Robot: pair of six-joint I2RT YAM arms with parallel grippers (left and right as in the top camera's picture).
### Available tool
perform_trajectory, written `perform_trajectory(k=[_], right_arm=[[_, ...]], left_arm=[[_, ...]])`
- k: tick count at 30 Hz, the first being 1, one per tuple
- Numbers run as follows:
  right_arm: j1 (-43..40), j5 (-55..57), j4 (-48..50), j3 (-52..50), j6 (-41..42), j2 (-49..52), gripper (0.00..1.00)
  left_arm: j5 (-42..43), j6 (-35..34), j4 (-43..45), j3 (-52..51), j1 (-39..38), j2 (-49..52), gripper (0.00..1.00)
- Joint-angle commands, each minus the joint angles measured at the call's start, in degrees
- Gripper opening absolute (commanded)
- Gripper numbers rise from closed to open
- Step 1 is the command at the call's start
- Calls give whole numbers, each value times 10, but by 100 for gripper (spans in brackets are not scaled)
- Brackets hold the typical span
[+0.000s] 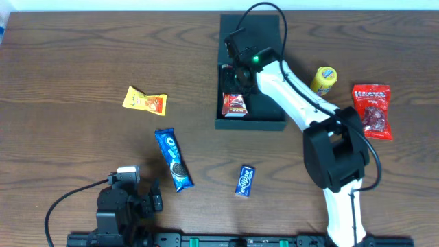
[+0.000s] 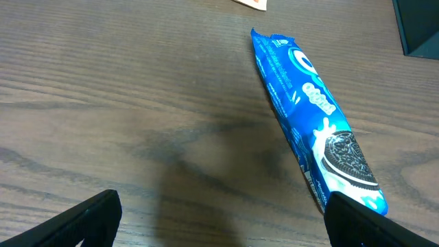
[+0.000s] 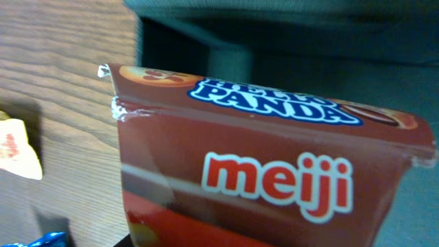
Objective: Pack container
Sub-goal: 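Carry the Hello Panda box left and lower it into the black box, then open the right gripper and move it right toward the red Hacks bag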
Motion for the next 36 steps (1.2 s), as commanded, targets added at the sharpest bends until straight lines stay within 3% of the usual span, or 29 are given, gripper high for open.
perform_trajectory(k=[1,12,16,23,26,30,36], right_arm=[[9,6,0,14,6,11,30],[10,6,1,14,6,27,32],[10,6,1,14,6,27,49],[10,6,-1,14,6,27,52],[10,6,-1,14,6,27,65],[10,6,-7,14,-20,16,97],[7,6,-28,14,-40,-32,99]], left_arm=[[4,8,-8,-24,2,-6,95],[4,8,-8,-24,2,-6,95],[4,8,-8,-24,2,-6,95],[4,8,-8,-24,2,-6,95],[4,8,-8,-24,2,-6,95],[4,8,-8,-24,2,-6,95],[4,8,-8,-24,2,-6,95]])
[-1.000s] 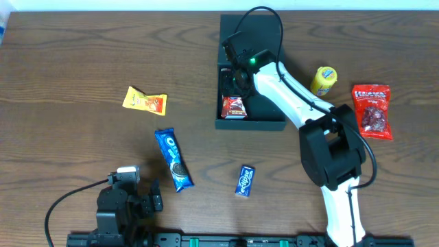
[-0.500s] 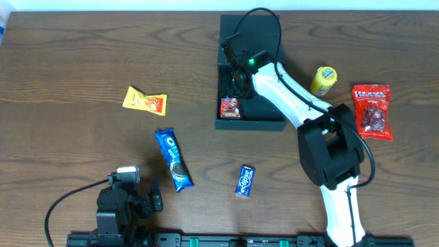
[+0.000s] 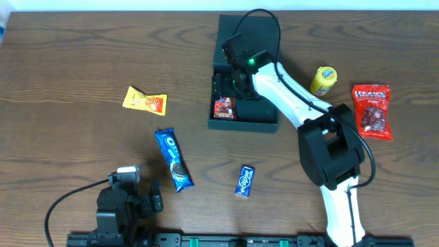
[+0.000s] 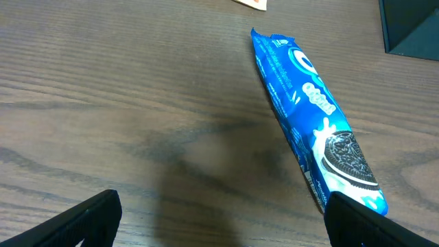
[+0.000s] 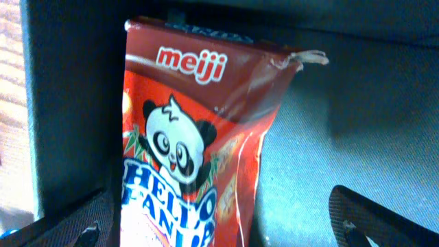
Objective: Pack container
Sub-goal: 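Open the right gripper and move it right toward the red Hacks bag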
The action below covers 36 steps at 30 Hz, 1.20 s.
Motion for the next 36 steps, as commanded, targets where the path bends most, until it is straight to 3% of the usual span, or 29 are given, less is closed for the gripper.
perform_trajectory(k=[1,8,20,29,36], right_arm=[[2,0,-6,14,-24,-54,99],[-1,13,-42,14,-49,-155,99],[-32,177,-266,7,-144,-386,99],[-176,195,-263,-141,-178,-520,99],[-365,118,-149,-270,-225,-528,99]], left_arm=[[4,8,-8,-24,2,-6,95],[4,8,-8,-24,2,-6,96],[4,8,-8,-24,2,-6,96],[4,8,-8,-24,2,-6,95],[4,8,-8,-24,2,-6,95]])
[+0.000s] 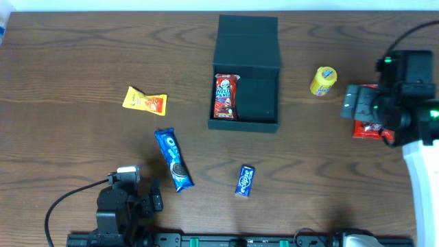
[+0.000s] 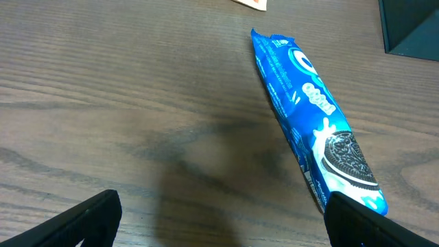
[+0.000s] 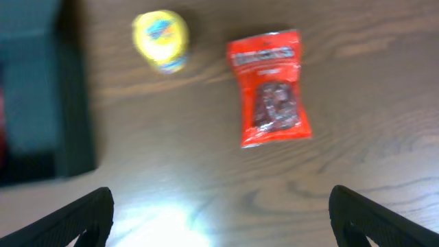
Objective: Pack container
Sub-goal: 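Open the right gripper and move it right toward the red Hacks bag, then lower the right gripper and grasp the red Hacks bag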
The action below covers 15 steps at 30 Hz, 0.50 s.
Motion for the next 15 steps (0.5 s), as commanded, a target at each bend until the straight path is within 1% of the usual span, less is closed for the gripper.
perform_trajectory(k=[1,3,7,10,15], right_arm=[[-60,-53,45,-43,-53,10,99],[-104,-53,93,-70,-71,35,99],[-158,-64,128,-80,-110,88,99],[-195,-143,160,-80,-174,145,99],[-208,-156,175,-80,-204,204,99]], left_arm=[[4,8,-8,-24,2,-6,96],[4,8,-8,-24,2,-6,95],[4,8,-8,-24,2,-6,96],[4,8,-8,-24,2,-6,95],[4,8,-8,-24,2,-6,95]])
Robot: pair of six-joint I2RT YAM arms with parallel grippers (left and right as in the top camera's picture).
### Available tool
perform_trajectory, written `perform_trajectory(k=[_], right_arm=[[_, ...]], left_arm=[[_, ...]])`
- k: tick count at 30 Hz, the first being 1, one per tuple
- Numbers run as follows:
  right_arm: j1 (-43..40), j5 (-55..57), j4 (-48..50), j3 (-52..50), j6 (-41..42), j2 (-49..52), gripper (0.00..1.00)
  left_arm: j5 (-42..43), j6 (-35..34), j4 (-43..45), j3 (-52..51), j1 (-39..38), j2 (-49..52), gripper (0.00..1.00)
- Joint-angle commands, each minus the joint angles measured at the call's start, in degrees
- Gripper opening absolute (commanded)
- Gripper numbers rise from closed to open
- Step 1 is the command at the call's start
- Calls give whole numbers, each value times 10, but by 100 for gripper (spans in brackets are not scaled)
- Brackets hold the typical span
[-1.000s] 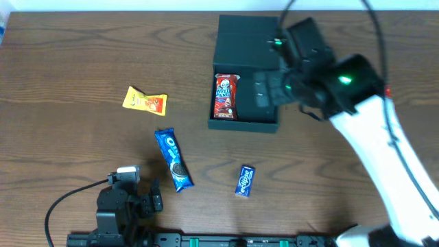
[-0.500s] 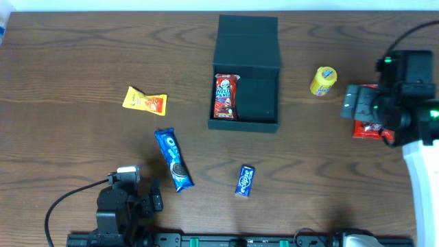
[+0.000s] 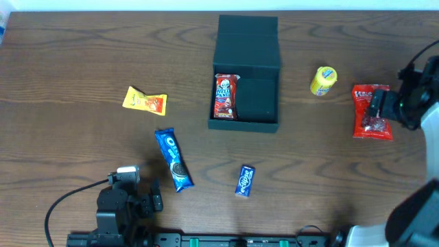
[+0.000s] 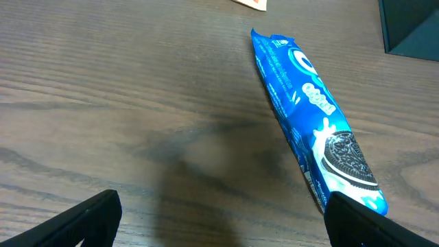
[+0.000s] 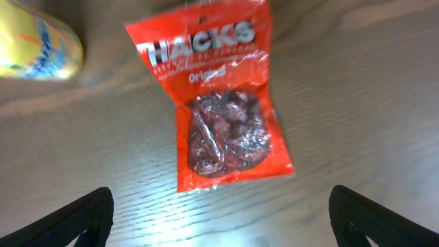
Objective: Pack container
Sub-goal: 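Lower the right gripper and grasp the red Hacks bag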
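The dark open box [image 3: 261, 103] stands at the table's middle back, with a red Hello Panda pack [image 3: 225, 96] lying along its left wall. A red Hacks bag [image 3: 370, 112] [image 5: 219, 96] lies flat at the far right. My right gripper [image 3: 379, 104] [image 5: 221, 219] hovers open just above it, with nothing between its fingers. At the near left, my left gripper [image 3: 127, 199] [image 4: 219, 219] stands open and empty. A blue Oreo pack [image 3: 173, 159] [image 4: 315, 123] lies just ahead of it to the right.
A yellow round candy [image 3: 324, 79] [image 5: 38, 48] lies left of the Hacks bag. A small blue bar [image 3: 245, 180] rests in front of the box. A yellow-orange sachet [image 3: 145, 101] is at the left. The box's lid [image 3: 247, 41] lies open toward the back.
My right gripper has come down closer over the Hacks bag, which now fills more of the wrist view. The arm sits further right in the overhead view. The left arm has not moved.
My right gripper held the Hello Panda pack at the box's left side. Then the pack stood in the box with the jaws open beside it. Later the arm was at the far right above the Hacks bag and the yellow candy, now lower over the bag.
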Motion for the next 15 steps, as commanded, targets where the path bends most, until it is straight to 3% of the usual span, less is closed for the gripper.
perform_trajectory(k=[1,15], right_arm=[[-5,-32,16,-3,-52,33,99],[3,-27,124,-3,-150,152,99]], left_arm=[[4,8,-8,-24,2,-5,95],[4,8,-8,-24,2,-5,95]])
